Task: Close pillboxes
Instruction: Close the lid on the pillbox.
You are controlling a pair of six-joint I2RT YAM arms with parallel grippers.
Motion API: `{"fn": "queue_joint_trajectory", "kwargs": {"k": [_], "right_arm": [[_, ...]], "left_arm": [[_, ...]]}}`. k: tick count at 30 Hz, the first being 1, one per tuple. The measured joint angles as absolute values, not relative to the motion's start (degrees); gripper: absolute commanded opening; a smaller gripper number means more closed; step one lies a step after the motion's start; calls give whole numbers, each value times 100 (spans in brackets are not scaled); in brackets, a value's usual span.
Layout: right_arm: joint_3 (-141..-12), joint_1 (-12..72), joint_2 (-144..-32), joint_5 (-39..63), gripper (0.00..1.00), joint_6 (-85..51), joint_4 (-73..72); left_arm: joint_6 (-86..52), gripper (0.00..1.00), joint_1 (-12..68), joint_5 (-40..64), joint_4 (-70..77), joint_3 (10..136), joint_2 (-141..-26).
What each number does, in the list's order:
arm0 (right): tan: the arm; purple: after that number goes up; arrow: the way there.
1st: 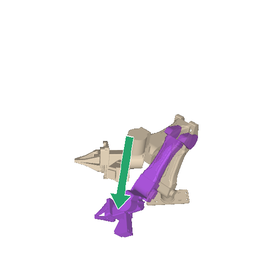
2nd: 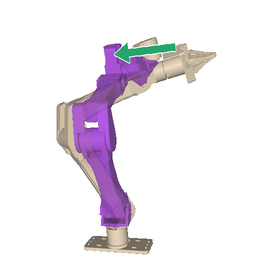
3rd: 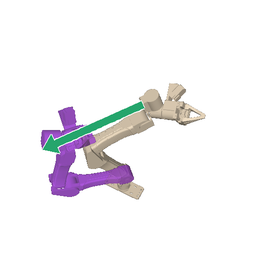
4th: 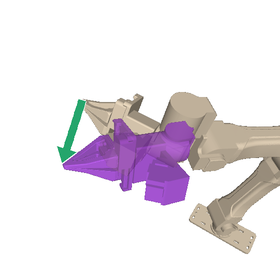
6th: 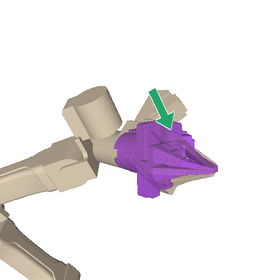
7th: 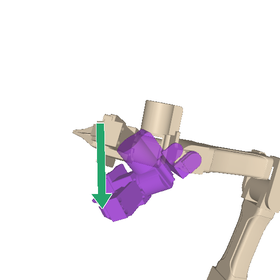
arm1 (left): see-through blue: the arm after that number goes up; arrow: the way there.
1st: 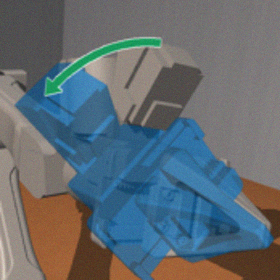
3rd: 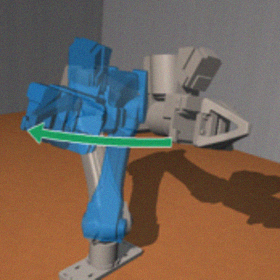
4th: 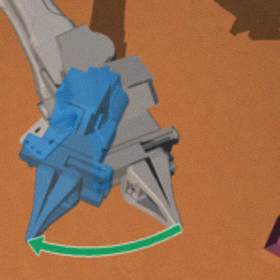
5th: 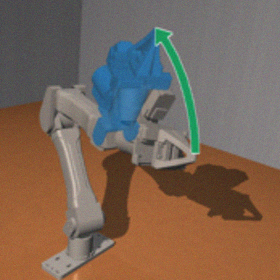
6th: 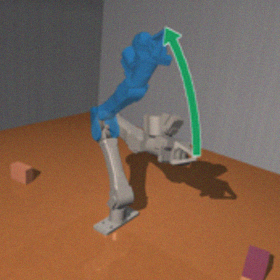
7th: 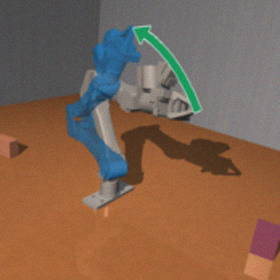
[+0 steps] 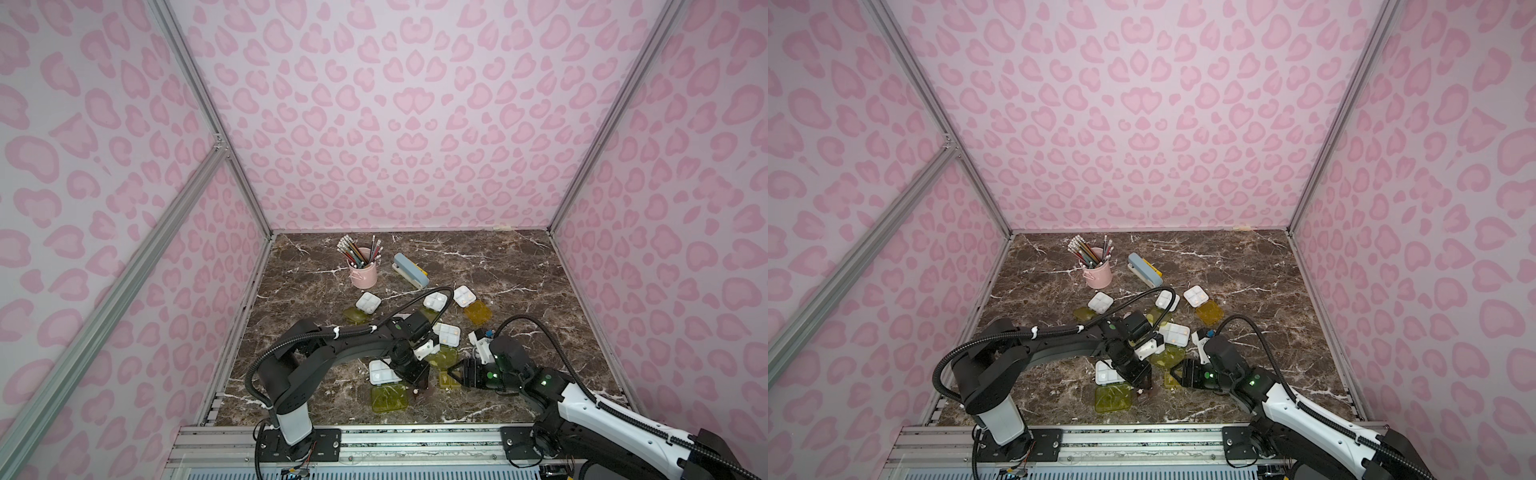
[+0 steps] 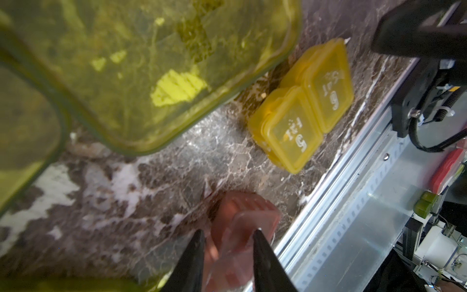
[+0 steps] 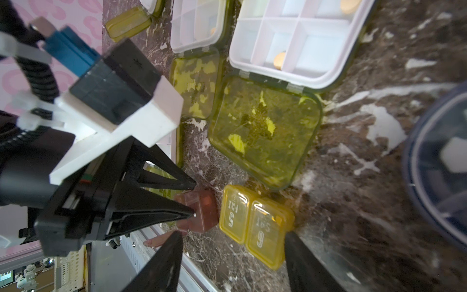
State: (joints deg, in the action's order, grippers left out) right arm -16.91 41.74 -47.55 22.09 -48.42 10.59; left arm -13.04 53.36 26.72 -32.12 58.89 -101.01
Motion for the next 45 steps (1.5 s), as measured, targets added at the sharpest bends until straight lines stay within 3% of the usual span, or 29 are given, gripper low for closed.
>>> {"fn": "queue_joint_trajectory", "kwargs": {"k": [45], "right_arm": [[-1691,4226,-4856,2189,65,-4845,1024]], "left_arm": [[-1396,31,5096,2493,-3251,5975,-9430]]}}
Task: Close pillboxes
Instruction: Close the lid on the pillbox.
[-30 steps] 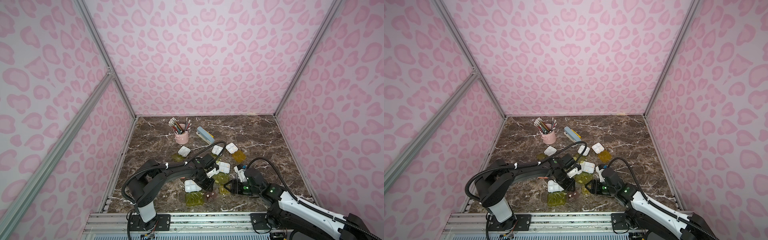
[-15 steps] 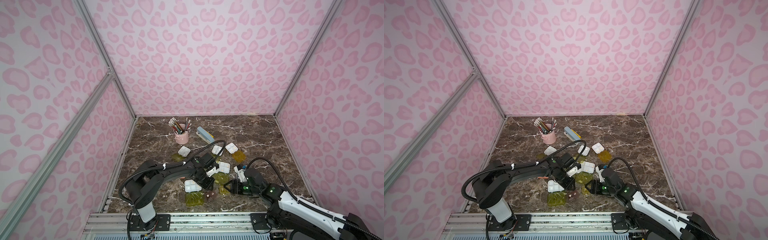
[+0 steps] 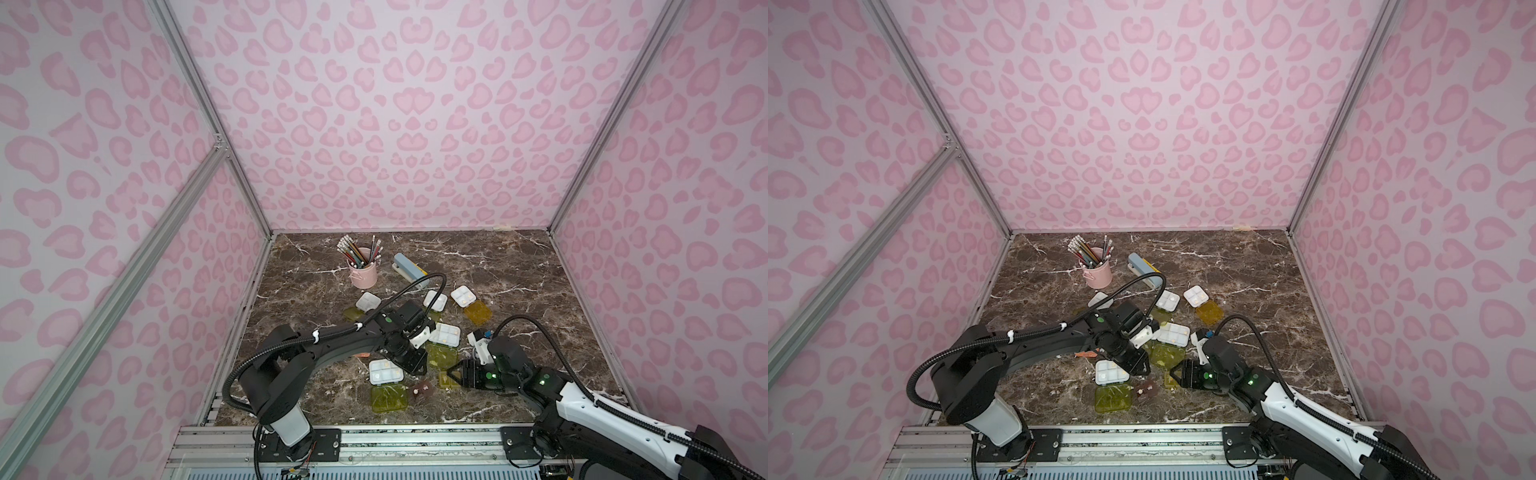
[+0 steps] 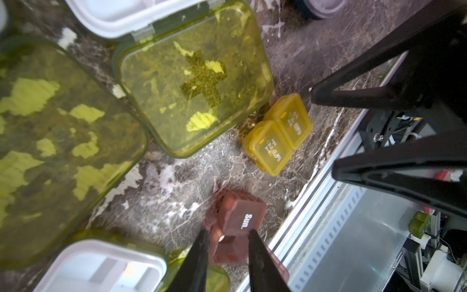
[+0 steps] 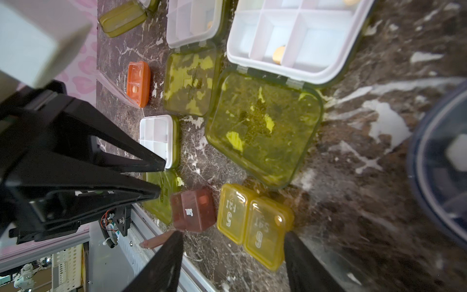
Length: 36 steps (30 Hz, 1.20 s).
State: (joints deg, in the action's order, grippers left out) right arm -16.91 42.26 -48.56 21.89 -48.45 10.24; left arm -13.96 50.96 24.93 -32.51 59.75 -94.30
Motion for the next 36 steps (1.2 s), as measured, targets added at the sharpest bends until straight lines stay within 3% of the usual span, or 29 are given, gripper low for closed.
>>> {"fn": "queue_joint_trajectory", "kwargs": {"k": [6,11,15,20,27,36], "right_arm": [[-1741,4274,-4978,2185,61,-4845,982],[-1857,4425,-5240,2163,49,-4849,740],[-2102,4665,-5712,2137,31,-4864,469],[-2609,4984,-6643,2213,0,-4722,237],[-3210,5537,-7548,2209,0,-4469,246],[-3076,5662,-7428,2112,0,-4434,246]], "left_arm": [[-1500,32,5057,2589,-3245,5909,-8849],[-1546,32,5048,2574,-3308,5728,-8075],[-1614,33,5050,2281,-3548,5498,-7354],[-1706,56,5076,1741,-4027,5068,-6399],[-1758,63,5301,1444,-4445,4834,-5944],[-1793,63,5535,1402,-4412,4836,-6226]]}}
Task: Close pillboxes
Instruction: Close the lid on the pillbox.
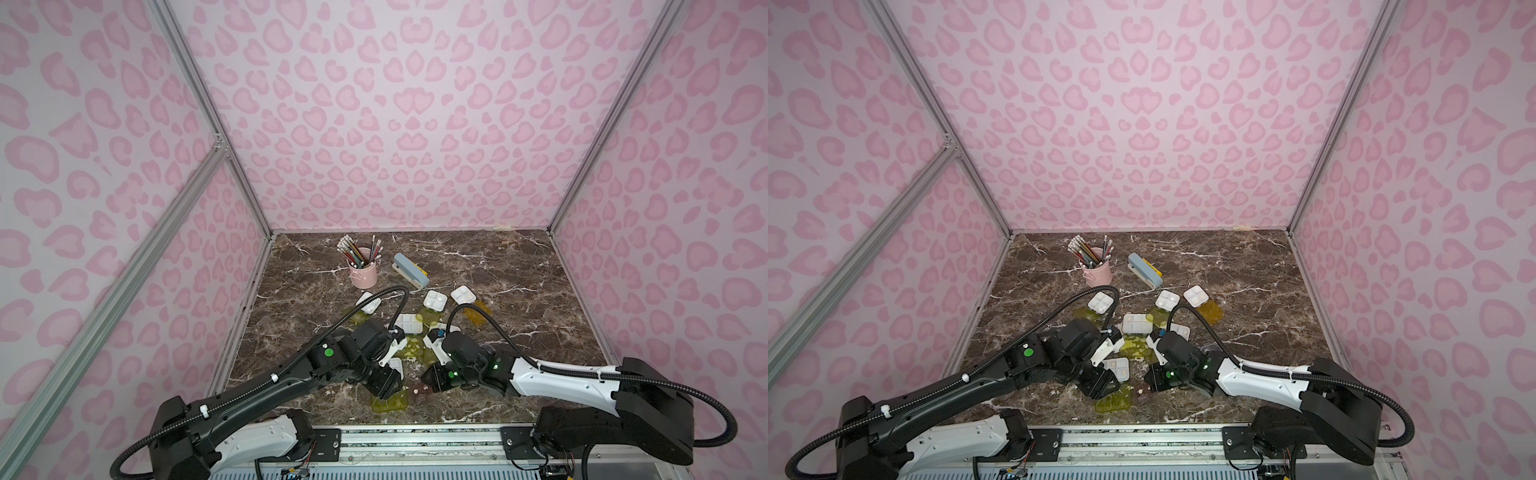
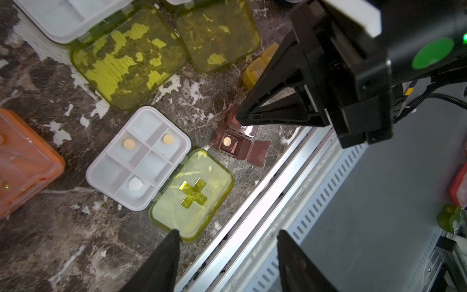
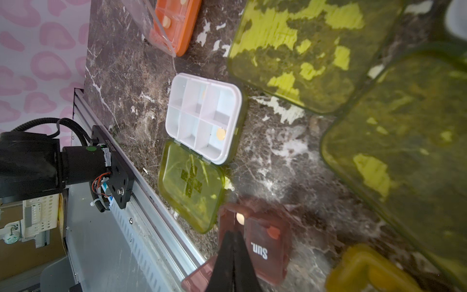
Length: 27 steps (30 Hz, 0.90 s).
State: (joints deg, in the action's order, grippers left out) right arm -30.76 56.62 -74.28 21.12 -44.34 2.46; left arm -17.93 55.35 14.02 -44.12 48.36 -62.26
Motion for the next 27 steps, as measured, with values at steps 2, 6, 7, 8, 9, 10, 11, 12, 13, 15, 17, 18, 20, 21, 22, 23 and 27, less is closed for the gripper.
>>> {"fn": "queue_joint_trajectory", "kwargs": {"k": [2,6,7,8,9,10,11,12,13,15,17,18,20,21,22,23,27], "right_arm": [[-2989,5662,-7378,2115,0,-4440,242],[-2814,5669,-7236,2123,0,-4536,235],[-2779,5669,-7203,2123,0,-4541,228],[-2746,5669,-7175,2121,0,-4543,213],[-2716,5669,-7148,2123,0,-4545,198],[-2689,5671,-7129,2126,0,-4580,169],[-2665,5673,-7122,2123,0,-4587,139],[-2639,5673,-7118,2126,0,-4587,110],[-2615,5673,-7118,2126,0,-4589,99],[-2580,5673,-7126,2128,2,-4633,60],[-2558,5673,-7146,2130,5,-4633,5],[-2550,5673,-7153,2130,6,-4633,-10],[-2532,5673,-7177,2130,7,-4639,-21],[-2521,5673,-7185,2132,9,-4639,-34],[-2515,5673,-7194,2132,10,-4644,-47],[-2512,5673,-7201,2137,12,-4650,-56],[-2477,5673,-7236,2156,18,-4652,-154]], "left_arm": [[-1798,63,5634,1417,-4327,4834,-6300],[-1911,63,5771,1459,-4099,4768,-6364],[-1944,63,5795,1461,-4049,4757,-6381],[-1944,63,5822,1463,-4001,4751,-6394],[-1957,63,5850,1463,-3946,4744,-6410],[-2003,63,5887,1466,-3883,4737,-6429],[-2021,63,5918,1463,-3839,4737,-6460],[-2064,63,5964,1461,-3793,4737,-6499],[-2091,63,6016,1461,-3743,4737,-6549],[-2097,63,6099,1459,-3695,4737,-6643],[-2141,63,6171,1455,-3629,4737,-6737],[-2141,63,6202,1452,-3594,4737,-6783],[-2145,63,6237,1450,-3564,4737,-6862],[-2156,63,6248,1450,-3546,4737,-6895],[-2187,63,6265,1444,-3533,4737,-6925],[-2206,63,6278,1433,-3509,4740,-6956],[-2244,63,6313,1433,-3454,4783,-7083]]}}
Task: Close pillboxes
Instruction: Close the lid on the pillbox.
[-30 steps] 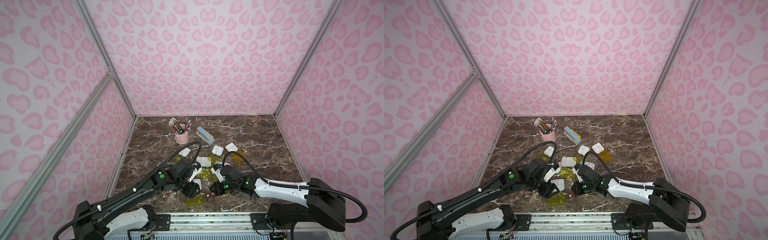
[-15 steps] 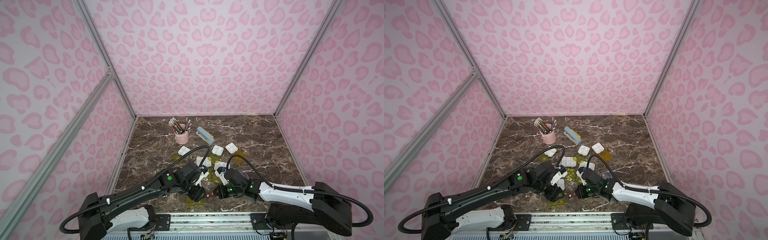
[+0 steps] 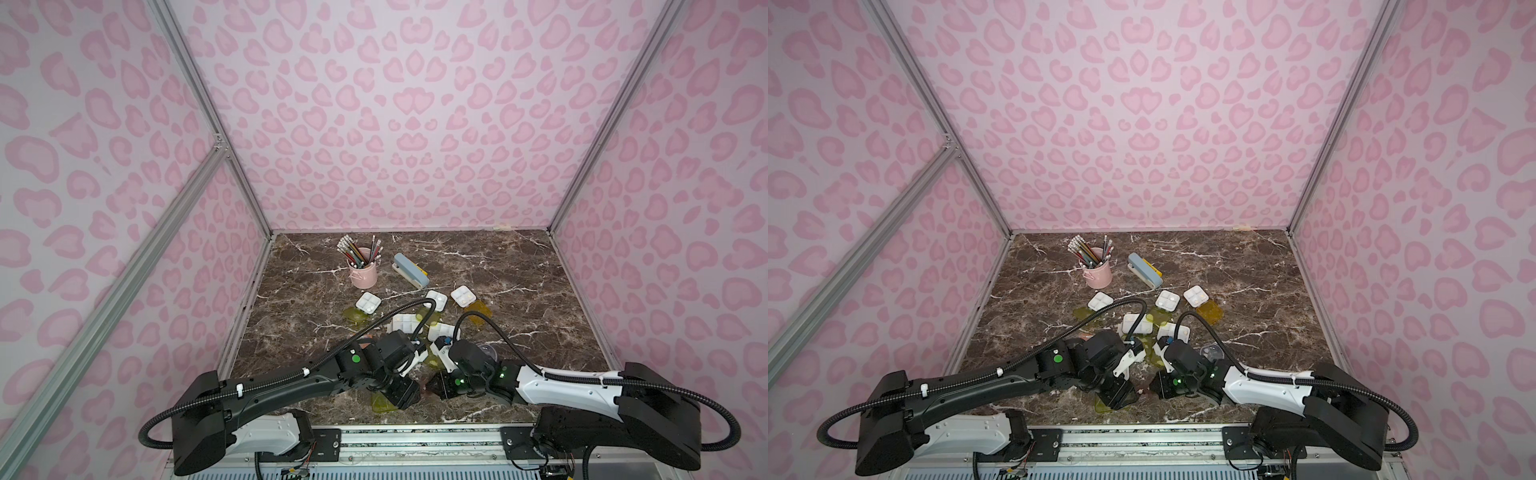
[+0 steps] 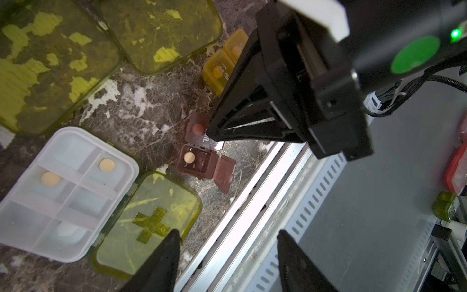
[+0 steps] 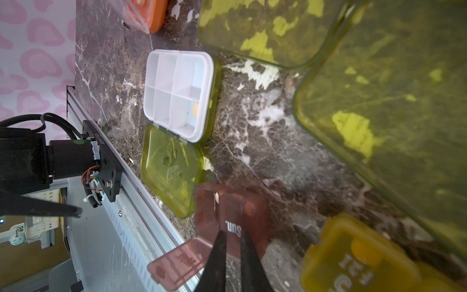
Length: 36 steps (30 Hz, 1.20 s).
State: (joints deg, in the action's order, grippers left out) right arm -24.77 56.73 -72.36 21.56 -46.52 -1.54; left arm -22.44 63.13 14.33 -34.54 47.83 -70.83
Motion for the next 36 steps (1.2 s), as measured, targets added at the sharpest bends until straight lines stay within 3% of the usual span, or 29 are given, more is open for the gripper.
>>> {"fn": "queue_joint_trajectory", "kwargs": {"k": [36], "right_arm": [[-2399,5673,-7188,2189,18,-4694,-268]], "left_arm": [[-1894,61,6987,480,-3787,5317,-8226]]}}
